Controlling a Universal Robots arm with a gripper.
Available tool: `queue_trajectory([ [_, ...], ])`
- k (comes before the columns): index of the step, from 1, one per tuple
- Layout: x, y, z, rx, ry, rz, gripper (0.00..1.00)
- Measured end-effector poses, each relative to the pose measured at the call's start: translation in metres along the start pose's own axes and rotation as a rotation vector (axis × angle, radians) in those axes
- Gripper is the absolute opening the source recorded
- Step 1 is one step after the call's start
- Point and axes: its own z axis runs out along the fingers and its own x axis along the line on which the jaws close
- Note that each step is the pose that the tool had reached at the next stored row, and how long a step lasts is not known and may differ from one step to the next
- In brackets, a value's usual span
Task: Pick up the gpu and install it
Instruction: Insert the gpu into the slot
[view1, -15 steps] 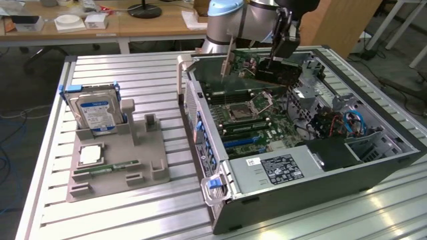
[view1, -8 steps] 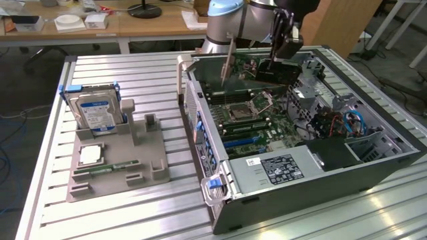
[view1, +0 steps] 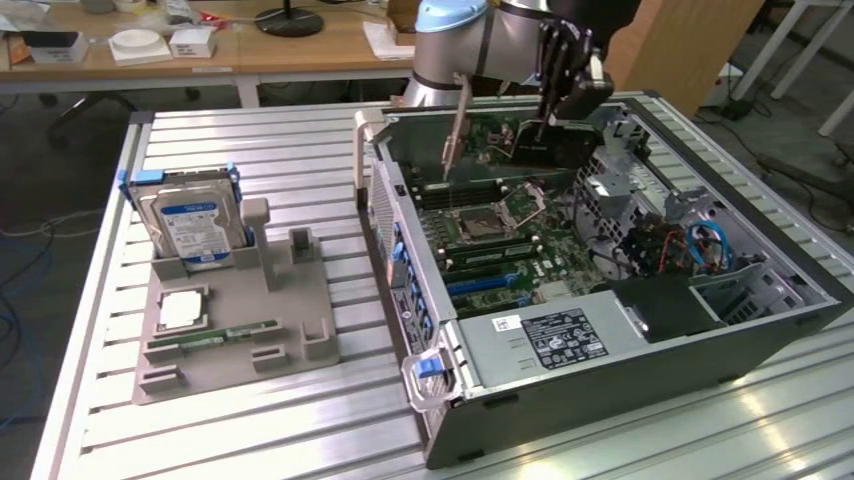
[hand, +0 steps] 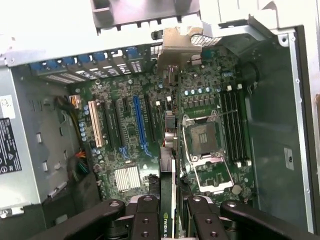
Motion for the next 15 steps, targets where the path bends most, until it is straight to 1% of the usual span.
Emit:
queue_trajectory([
  [5, -0.0001, -0.0009, 0.0016, -0.0019, -0.0008, -0.06, 0.26],
  [9, -0.001, -0.0062, 0.0028, -0.0027, -0.0013, -0.086, 0.26],
  [10, -0.0011, -0.0063, 0.0029, -0.0017, -0.0013, -0.096, 0.26],
  [11, -0.001, -0.0062, 0.0032, 0.0016, -0.0017, -0.107, 0.26],
  [15, -0.001, -0.0062, 0.0051, 0.0212, -0.0035, -0.142, 0.26],
])
